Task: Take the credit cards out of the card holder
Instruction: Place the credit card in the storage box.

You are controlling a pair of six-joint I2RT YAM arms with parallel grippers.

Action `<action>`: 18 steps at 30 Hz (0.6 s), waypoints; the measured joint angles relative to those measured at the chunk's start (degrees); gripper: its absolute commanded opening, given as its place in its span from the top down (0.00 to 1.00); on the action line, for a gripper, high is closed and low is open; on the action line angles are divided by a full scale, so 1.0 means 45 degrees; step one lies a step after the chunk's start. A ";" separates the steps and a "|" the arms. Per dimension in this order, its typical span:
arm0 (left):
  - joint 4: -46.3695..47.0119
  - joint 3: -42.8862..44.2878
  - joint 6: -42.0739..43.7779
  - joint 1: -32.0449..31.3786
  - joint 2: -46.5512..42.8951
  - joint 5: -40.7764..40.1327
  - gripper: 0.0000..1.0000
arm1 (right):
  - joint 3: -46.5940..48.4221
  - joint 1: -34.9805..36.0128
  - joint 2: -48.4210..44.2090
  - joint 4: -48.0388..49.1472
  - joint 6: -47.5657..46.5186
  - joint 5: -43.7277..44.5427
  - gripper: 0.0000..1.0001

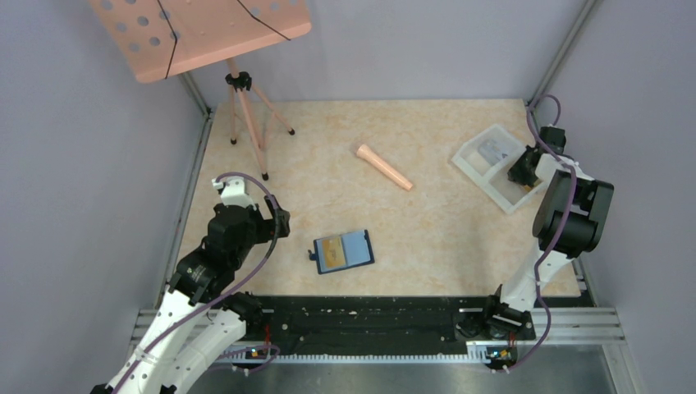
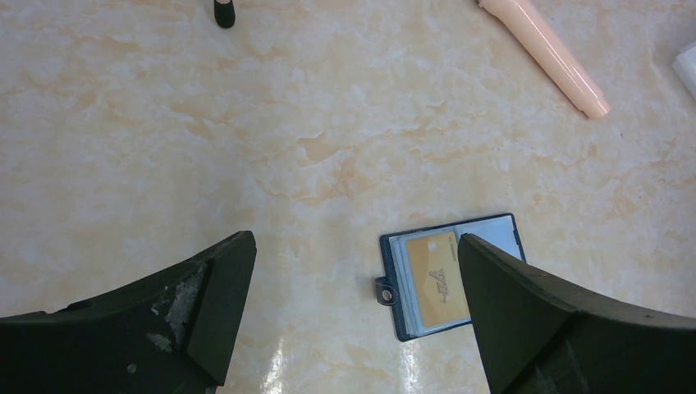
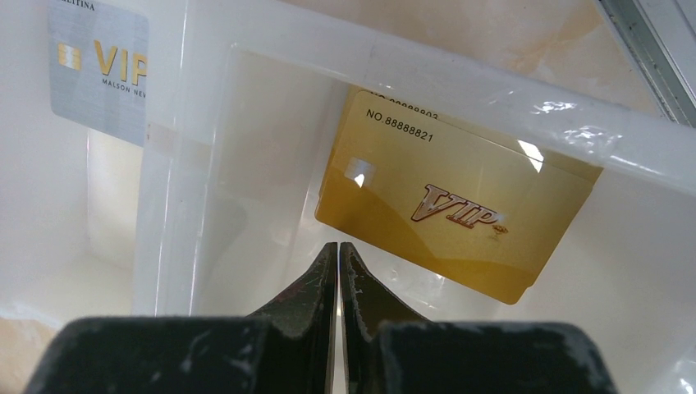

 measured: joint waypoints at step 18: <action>0.0000 0.0000 0.0000 0.0000 0.0015 -0.0005 0.01 | 0.0442 0.0029 0.0131 -0.0291 -0.0437 0.0942 0.97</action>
